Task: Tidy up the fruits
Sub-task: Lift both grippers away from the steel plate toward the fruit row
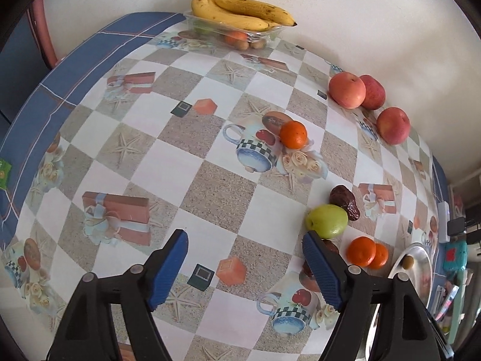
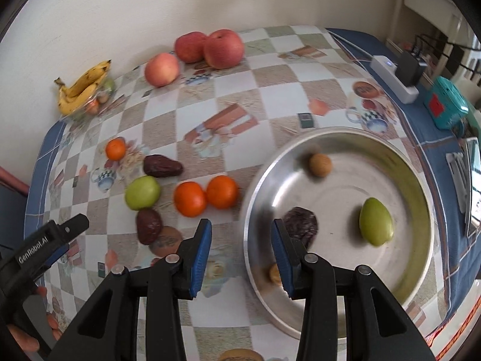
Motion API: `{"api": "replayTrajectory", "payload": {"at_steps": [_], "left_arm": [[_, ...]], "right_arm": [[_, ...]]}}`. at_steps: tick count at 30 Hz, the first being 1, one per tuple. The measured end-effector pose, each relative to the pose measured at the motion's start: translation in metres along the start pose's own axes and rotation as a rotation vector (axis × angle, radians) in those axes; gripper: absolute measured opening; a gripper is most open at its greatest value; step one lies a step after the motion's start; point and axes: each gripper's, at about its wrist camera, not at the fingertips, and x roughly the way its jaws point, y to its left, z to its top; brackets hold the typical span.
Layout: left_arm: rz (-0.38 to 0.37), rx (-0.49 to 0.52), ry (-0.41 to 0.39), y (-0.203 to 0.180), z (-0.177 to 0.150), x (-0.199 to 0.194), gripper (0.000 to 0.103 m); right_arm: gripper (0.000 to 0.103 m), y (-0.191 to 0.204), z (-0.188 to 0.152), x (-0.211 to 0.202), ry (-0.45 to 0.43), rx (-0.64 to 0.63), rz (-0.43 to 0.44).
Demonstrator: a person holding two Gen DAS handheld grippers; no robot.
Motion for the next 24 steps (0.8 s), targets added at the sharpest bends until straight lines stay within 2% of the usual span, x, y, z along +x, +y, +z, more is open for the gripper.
{"api": "replayTrajectory", "payload": {"at_steps": [7, 9, 10, 12, 14, 16, 17, 20, 24], "left_arm": [[-0.008, 0.012, 0.013, -0.001, -0.002, 0.001, 0.084], [-0.001, 0.014, 0.014, -0.001, -0.002, 0.003, 0.092], [0.009, 0.016, 0.013, -0.001, -0.003, 0.004, 0.103], [0.039, 0.036, 0.016, -0.002, -0.005, 0.009, 0.103], [0.070, 0.052, 0.027, -0.003, -0.006, 0.014, 0.103], [0.074, 0.046, 0.037, -0.001, -0.007, 0.018, 0.103], [0.072, 0.042, 0.038, 0.000, -0.006, 0.019, 0.103], [0.060, 0.036, 0.024, 0.000, -0.005, 0.019, 0.103], [0.027, 0.040, 0.005, -0.003, -0.001, 0.018, 0.103]], "right_arm": [[0.042, 0.014, 0.000, 0.003, 0.006, -0.022, -0.001], [0.042, 0.016, 0.000, 0.005, 0.010, -0.024, -0.003], [0.042, 0.017, 0.000, 0.006, 0.011, -0.025, -0.005], [0.043, 0.018, -0.001, 0.007, 0.013, -0.027, -0.007], [0.062, 0.019, -0.001, 0.008, 0.009, -0.029, -0.010], [0.098, 0.017, -0.001, 0.008, -0.019, -0.018, -0.012], [0.102, 0.016, -0.001, 0.008, -0.032, -0.013, -0.021], [0.102, 0.016, -0.001, 0.013, -0.029, -0.014, -0.043], [0.102, 0.017, 0.000, 0.017, -0.032, -0.016, -0.023]]}}
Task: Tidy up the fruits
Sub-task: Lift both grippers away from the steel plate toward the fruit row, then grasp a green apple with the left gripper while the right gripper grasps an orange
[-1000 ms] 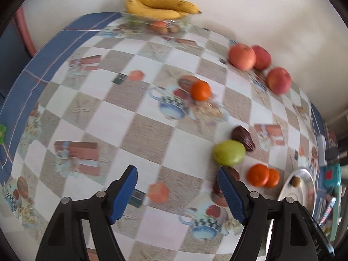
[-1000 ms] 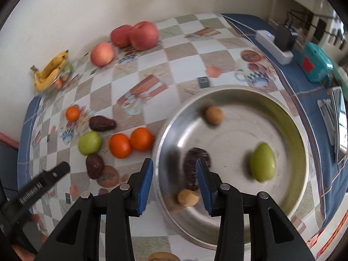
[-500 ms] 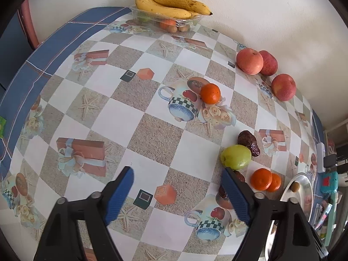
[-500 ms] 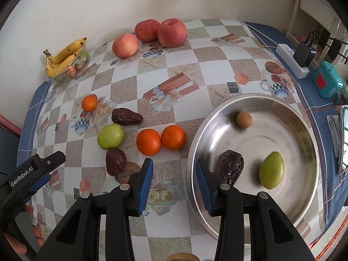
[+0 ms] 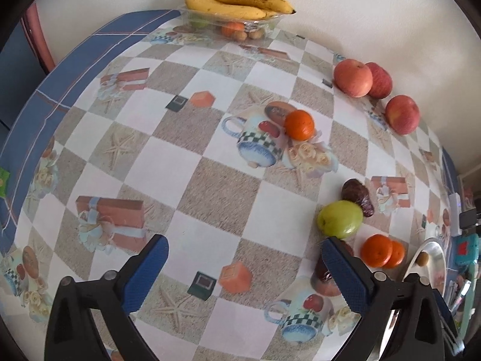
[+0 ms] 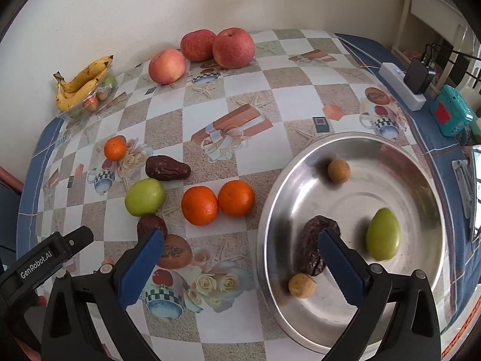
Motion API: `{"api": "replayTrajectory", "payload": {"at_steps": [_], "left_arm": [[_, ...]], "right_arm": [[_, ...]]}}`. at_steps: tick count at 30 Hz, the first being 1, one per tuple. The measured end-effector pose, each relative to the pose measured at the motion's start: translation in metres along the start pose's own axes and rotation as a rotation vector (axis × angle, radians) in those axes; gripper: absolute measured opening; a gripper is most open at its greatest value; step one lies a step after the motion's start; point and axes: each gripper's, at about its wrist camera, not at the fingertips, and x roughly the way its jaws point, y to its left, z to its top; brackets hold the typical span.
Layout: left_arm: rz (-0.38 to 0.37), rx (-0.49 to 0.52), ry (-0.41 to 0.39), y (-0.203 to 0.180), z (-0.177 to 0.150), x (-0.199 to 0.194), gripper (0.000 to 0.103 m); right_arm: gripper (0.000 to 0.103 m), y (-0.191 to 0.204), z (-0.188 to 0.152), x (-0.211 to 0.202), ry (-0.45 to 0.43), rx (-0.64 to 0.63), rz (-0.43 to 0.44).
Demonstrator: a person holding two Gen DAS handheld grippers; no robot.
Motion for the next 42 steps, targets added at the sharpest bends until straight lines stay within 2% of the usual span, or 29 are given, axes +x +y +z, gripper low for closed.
{"api": "replayTrajectory", "payload": {"at_steps": [5, 9, 13, 18, 22, 24, 26, 28, 30, 32, 35, 39, 41, 42], "left_arm": [[-0.028, 0.015, -0.038, -0.008, 0.006, -0.001, 0.103], [-0.076, 0.033, -0.046, -0.016, 0.013, 0.000, 0.103], [-0.141, 0.053, -0.031, -0.025, 0.018, 0.000, 0.103], [-0.126, 0.065, -0.022, -0.038, 0.026, 0.003, 0.103], [-0.163, 0.066, 0.013, -0.047, 0.032, 0.013, 0.102], [-0.167, 0.073, 0.016, -0.053, 0.033, 0.017, 0.099], [-0.185, 0.085, 0.032, -0.059, 0.033, 0.023, 0.091], [-0.198, 0.098, 0.051, -0.065, 0.031, 0.030, 0.086], [-0.200, 0.109, 0.079, -0.068, 0.028, 0.039, 0.083], [-0.205, 0.106, 0.105, -0.069, 0.024, 0.047, 0.074], [-0.206, 0.102, 0.126, -0.068, 0.021, 0.054, 0.071], [-0.241, 0.091, 0.146, -0.067, 0.018, 0.060, 0.063], [-0.261, 0.091, 0.149, -0.068, 0.017, 0.060, 0.053], [-0.267, 0.095, 0.148, -0.069, 0.016, 0.059, 0.053]], "right_arm": [[0.102, 0.007, 0.002, -0.001, -0.042, -0.030, -0.001], [0.102, 0.007, 0.006, 0.003, -0.037, -0.014, 0.028], [0.102, 0.006, 0.013, 0.008, -0.039, -0.004, 0.053], [0.102, 0.007, 0.027, 0.000, -0.083, -0.033, 0.044], [0.101, 0.010, 0.035, -0.006, -0.123, -0.082, 0.012], [0.092, 0.009, 0.040, -0.004, -0.120, -0.097, 0.016], [0.073, 0.005, 0.044, 0.001, -0.100, -0.086, 0.018], [0.071, 0.002, 0.046, 0.007, -0.082, -0.082, 0.023], [0.063, 0.001, 0.046, 0.013, -0.063, -0.080, 0.035], [0.049, 0.000, 0.045, 0.023, -0.024, -0.073, 0.050], [0.038, 0.000, 0.042, 0.038, 0.024, -0.075, 0.045], [0.037, 0.002, 0.036, 0.051, 0.064, -0.088, 0.032], [0.037, 0.001, 0.035, 0.052, 0.061, -0.082, 0.026], [0.037, 0.001, 0.035, 0.053, 0.063, -0.080, 0.025]]}}
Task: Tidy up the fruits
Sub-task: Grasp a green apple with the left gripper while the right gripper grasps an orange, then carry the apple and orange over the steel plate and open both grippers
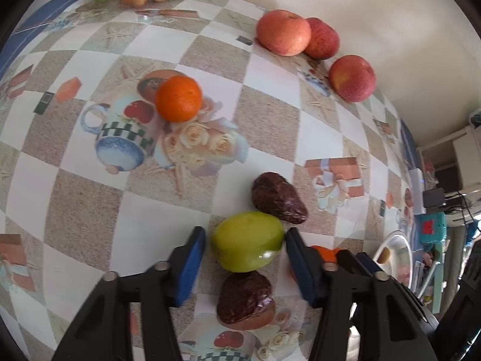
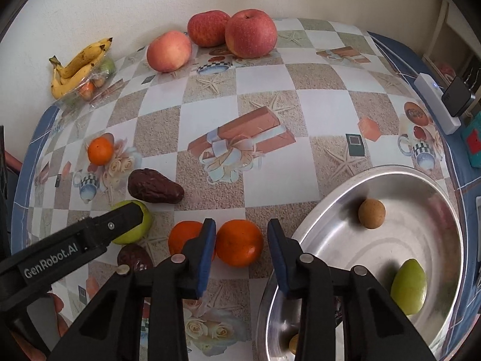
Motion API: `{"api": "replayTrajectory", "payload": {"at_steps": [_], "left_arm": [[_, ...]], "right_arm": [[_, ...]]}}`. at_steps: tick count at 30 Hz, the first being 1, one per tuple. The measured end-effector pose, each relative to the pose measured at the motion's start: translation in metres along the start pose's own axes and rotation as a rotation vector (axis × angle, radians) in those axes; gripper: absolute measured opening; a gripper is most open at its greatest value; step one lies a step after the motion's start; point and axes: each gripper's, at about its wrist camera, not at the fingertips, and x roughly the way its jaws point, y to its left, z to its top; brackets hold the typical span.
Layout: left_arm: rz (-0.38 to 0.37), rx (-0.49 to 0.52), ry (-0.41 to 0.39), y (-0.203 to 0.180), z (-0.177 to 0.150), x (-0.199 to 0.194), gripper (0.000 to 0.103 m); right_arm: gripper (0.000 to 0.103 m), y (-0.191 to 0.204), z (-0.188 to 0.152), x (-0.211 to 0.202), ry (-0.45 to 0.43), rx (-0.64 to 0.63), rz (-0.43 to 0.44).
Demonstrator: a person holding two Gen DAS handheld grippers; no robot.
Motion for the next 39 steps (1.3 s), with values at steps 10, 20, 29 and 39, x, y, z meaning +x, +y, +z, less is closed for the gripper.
{"api": "replayTrajectory", "payload": {"at_steps": [10, 20, 29, 39], "left_arm": [[0.003, -0.038, 0.002, 0.006, 0.001, -0.005, 0.053], [-0.027, -0.087, -0.041, 0.012, 0.010, -0.027, 0.053], [-0.034, -0.082, -0.082, 0.008, 0.013, -0.047, 0.053], [-0.029, -0.018, -0.083, -0.021, 0.003, -0.046, 0.053]], "right_arm": [[0.032, -0.001, -0.001, 0.001, -0.001, 0.019, 0.016], [0.030, -0.005, -0.001, -0.004, -0.022, 0.046, 0.030], [0.030, -0.007, 0.006, -0.037, -0.098, 0.056, 0.070], [0.030, -0.016, 0.005, -0.046, -0.102, 0.073, 0.072]]}}
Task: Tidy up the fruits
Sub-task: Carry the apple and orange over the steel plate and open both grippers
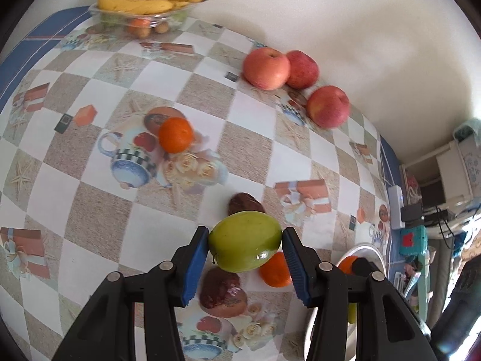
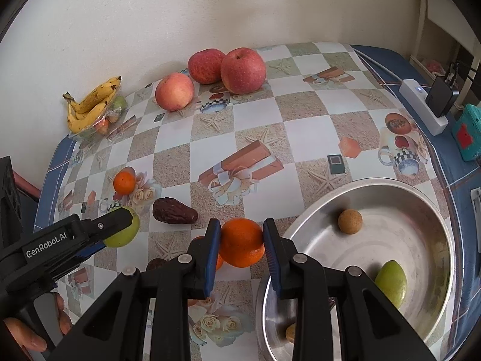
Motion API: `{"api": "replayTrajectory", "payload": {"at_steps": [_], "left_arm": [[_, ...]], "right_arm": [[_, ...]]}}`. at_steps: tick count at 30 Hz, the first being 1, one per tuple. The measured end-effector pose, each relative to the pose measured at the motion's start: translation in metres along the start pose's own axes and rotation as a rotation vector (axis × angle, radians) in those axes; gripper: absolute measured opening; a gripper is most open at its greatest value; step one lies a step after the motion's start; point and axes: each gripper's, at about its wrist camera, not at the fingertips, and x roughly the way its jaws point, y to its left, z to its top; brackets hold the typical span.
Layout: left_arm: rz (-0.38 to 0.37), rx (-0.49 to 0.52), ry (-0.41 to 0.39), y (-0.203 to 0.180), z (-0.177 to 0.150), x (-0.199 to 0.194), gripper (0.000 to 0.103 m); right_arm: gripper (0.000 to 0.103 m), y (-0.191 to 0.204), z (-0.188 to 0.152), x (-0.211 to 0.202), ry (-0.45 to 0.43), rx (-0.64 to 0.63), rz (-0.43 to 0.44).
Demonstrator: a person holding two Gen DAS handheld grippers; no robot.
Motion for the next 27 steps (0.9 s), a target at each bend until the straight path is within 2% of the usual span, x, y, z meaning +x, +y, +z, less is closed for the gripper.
{"api": "replayTrajectory", "payload": {"at_steps": [5, 14, 22, 27], "left_arm": [[-0.021, 0.078, 0.030, -0.032, -0.015, 0.007, 0.053], [-0.061, 0.304, 0.138, -0.108, -0.069, 0.033, 0.053], [-0.053, 0.355, 0.199, -0.122, -0.087, 0.044, 0.054], [-0.075, 0.347, 0.185, -0.121, -0.084, 0.041, 0.061]], "right_arm": [[0.030, -0.021, 0.003, -0.009, -0.017, 0.034, -0.037], [0.031, -0.091, 0.000, -0.026, -0.019, 0.193, -0.114], [0.031, -0.121, -0.004, -0.037, -0.026, 0.245, -0.145], [0.032, -0.129, -0.005, -0.038, -0.019, 0.270, -0.147]]}}
